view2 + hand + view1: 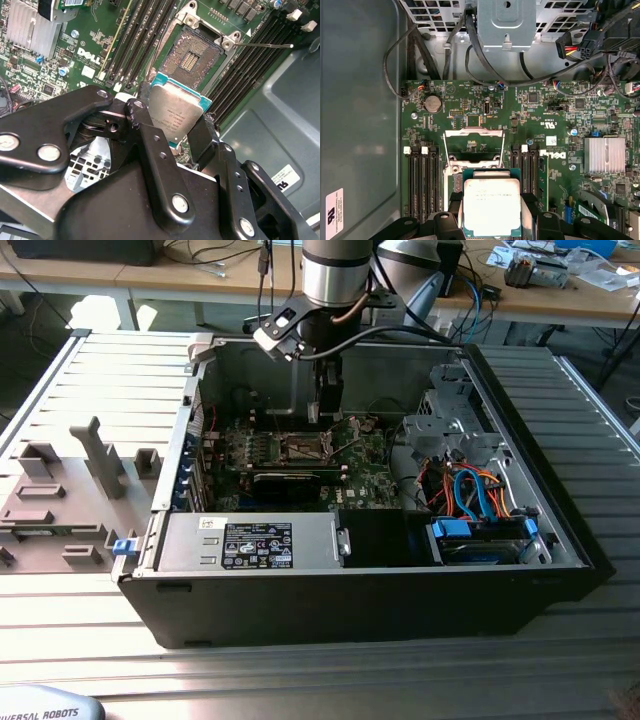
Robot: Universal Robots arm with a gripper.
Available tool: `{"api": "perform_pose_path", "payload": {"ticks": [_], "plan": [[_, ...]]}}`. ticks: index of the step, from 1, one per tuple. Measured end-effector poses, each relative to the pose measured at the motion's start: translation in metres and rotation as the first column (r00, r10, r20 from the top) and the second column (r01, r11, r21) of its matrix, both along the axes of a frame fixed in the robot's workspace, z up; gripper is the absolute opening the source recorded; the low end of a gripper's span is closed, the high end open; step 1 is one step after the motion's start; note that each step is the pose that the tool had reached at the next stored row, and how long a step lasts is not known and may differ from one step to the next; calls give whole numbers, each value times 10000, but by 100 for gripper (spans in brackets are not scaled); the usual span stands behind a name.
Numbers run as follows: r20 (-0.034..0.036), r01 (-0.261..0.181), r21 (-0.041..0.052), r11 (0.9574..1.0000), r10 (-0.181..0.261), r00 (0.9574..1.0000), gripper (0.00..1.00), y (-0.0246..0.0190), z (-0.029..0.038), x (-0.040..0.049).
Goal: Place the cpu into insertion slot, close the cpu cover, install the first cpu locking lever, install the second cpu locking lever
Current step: 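Place the cpu into insertion slot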
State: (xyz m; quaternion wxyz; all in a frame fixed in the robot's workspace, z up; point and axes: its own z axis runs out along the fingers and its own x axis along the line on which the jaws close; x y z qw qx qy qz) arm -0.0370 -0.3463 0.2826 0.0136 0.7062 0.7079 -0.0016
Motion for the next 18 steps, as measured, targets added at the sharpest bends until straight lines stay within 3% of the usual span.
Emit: {"api": "perform_pose_path", "payload": {"ticks": [18], "plan": [[0,0,-3,10000,0,10000,54,0,-35,0]]}}
